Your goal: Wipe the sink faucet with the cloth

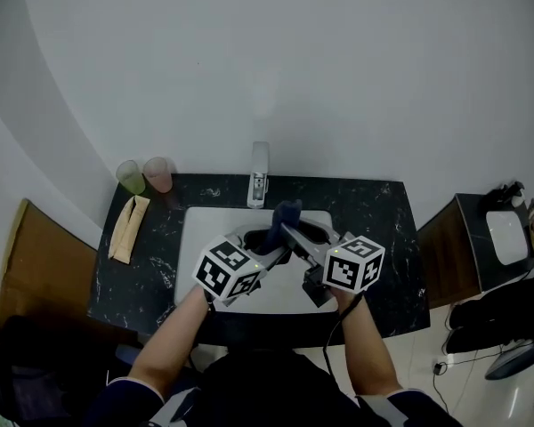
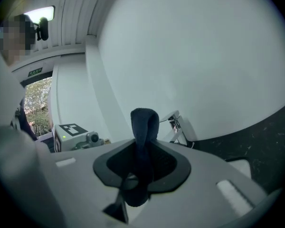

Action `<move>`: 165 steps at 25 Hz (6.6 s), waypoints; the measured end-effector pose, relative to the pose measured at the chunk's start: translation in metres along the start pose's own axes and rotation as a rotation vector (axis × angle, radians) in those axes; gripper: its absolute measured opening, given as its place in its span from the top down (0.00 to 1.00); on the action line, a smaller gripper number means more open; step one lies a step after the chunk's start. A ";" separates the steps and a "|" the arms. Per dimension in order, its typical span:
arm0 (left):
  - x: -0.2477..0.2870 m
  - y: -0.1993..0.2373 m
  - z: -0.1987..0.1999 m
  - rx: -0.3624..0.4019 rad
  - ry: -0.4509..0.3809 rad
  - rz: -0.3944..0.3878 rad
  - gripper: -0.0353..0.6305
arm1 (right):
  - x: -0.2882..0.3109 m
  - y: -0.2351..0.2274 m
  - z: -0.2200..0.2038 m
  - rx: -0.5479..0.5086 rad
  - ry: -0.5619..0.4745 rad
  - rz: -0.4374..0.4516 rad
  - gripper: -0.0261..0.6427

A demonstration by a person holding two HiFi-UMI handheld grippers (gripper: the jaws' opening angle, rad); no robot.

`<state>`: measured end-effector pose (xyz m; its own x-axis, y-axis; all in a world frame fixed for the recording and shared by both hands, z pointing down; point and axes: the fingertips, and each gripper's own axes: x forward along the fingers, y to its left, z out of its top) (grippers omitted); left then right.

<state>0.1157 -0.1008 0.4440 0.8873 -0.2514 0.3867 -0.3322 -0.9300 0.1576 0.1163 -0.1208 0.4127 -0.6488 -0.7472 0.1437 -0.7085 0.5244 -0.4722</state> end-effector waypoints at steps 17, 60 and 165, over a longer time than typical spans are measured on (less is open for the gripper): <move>-0.019 0.110 -0.026 -0.094 0.061 0.593 0.71 | 0.044 -0.102 0.025 -0.107 0.055 -0.137 0.84; 0.002 0.123 -0.031 -0.023 0.111 0.617 0.69 | 0.141 -0.135 -0.006 -0.463 0.436 -0.049 0.84; -0.001 0.126 -0.025 -0.047 0.053 0.452 0.65 | 0.138 -0.046 0.090 -0.699 0.191 -0.036 0.84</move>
<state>0.0644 -0.2110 0.4864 0.6330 -0.6136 0.4720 -0.6972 -0.7169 0.0030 0.0840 -0.2851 0.3761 -0.6134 -0.7183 0.3284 -0.7008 0.6867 0.1931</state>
